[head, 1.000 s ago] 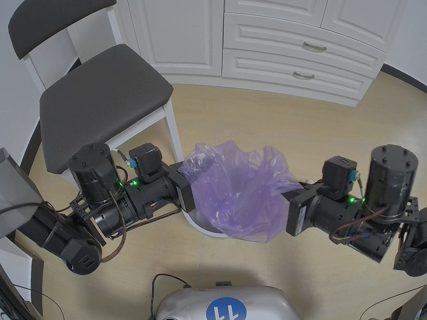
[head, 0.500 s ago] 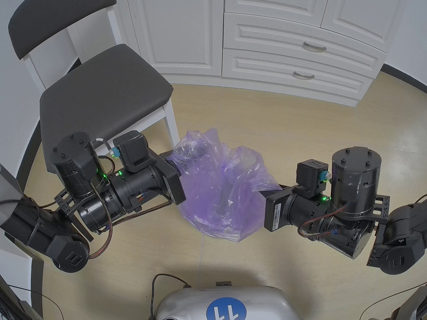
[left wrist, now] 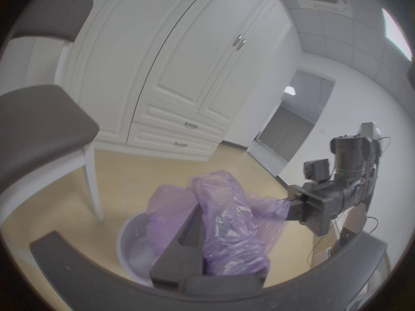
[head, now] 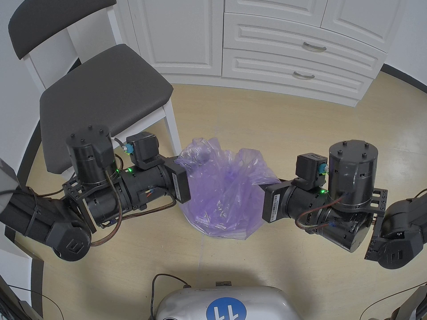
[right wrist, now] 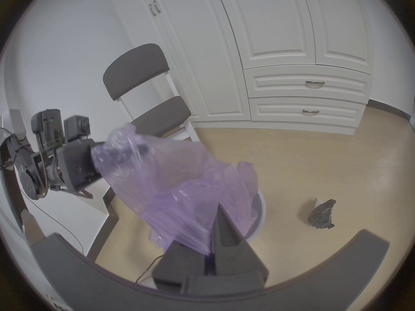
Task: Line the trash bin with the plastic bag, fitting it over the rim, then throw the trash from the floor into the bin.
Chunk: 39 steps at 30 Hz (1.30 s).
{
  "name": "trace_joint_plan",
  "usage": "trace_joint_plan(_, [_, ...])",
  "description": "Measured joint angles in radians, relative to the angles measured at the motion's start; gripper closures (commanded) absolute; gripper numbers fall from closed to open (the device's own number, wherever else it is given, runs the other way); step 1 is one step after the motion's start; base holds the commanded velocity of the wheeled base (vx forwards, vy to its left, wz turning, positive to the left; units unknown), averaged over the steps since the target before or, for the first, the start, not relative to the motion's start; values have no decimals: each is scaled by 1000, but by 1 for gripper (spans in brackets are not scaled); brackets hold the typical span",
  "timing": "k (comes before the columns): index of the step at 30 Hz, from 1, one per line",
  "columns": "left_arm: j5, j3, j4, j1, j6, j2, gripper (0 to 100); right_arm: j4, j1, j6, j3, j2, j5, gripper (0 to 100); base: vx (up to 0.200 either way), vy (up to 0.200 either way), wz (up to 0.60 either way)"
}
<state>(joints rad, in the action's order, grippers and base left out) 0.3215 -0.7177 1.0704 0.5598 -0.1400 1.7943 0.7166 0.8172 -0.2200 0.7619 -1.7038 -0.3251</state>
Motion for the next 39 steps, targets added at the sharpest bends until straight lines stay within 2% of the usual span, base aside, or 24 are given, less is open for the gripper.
trace_joint_plan(5, [-98, -127, -245, 4, -86, -9, 100, -79, -13, -66, 54, -5, 1, 100, 0, 0, 0])
trace_joint_plan(10, [-147, -229, -358, 7, -156, -17, 100, -209, -40, -153, 148, -16, 6, 100, 0, 0, 0])
trace_joint_plan(18, [-163, -275, -419, 9, -180, -24, 100, -435, -96, -275, 307, -63, 21, 100, 0, 0, 0])
trace_joint_plan(24, [-165, -293, -481, 13, -182, -26, 100, -615, -115, -349, 406, -89, 92, 100, 0, 0, 0])
trace_joint_plan(39, [-168, -302, -500, 31, -176, 48, 100, -639, -145, -341, 439, -169, 116, 100, 0, 0, 0])
